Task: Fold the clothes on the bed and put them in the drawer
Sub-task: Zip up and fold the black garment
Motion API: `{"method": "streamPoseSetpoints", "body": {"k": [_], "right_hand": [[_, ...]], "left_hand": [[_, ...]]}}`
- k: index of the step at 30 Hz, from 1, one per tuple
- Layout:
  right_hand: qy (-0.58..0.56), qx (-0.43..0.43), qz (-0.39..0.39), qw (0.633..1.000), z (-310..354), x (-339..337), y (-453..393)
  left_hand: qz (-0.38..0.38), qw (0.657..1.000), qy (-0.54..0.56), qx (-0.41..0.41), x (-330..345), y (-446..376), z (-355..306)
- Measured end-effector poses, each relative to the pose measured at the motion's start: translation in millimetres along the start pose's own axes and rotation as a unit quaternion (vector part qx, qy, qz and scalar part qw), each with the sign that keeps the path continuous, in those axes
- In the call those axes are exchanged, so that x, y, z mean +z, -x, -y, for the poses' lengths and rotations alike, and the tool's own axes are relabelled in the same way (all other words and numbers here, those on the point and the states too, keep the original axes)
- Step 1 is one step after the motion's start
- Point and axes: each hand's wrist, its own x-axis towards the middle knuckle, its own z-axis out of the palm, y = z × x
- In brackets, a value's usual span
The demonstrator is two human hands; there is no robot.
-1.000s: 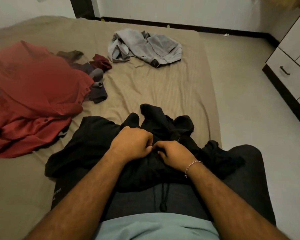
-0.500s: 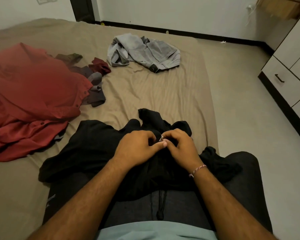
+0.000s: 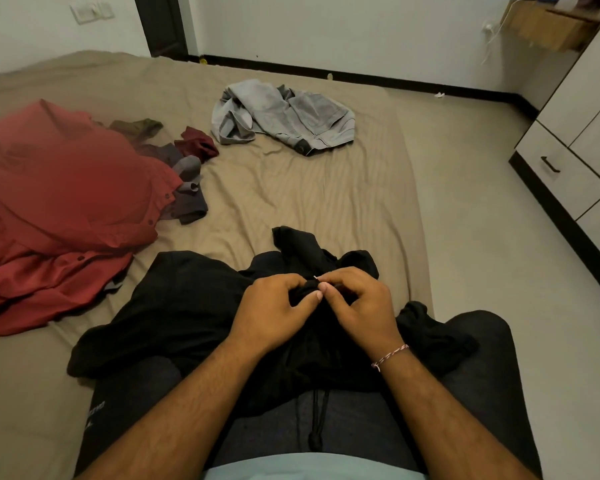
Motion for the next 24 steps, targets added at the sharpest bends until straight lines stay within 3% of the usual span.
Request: {"method": "streamPoseSetpoints", "body": {"k": [4,7,10,15,20,24], "right_hand": [[-0.123,0.114,0.056,0.984,0,-7,-3],[-0.180,0.149,0.082,0.969,-1,-6,-3],[-0.101,0.127,0.079,0.984,-2,-2,-1],[0.149,-0.034,0.075,0.985,1,6,4],[0.101,-0.016,0.017,0.995,5,10,6],[0.038,0.088,-0.033,0.995,8,17,5]], "left_hand": [[0.021,0.999,0.030,0.001,1,-1,1],[0.022,0.999,0.014,0.020,1,-3,3],[0.026,0.999,-0.007,0.019,1,-4,4],[0.030,1.000,-0.005,-0.006,1,-6,7],[-0.002,1.000,-0.008,-0.012,1,-4,5],[-0.021,0.999,-0.049,0.006,3,-3,0]]}}
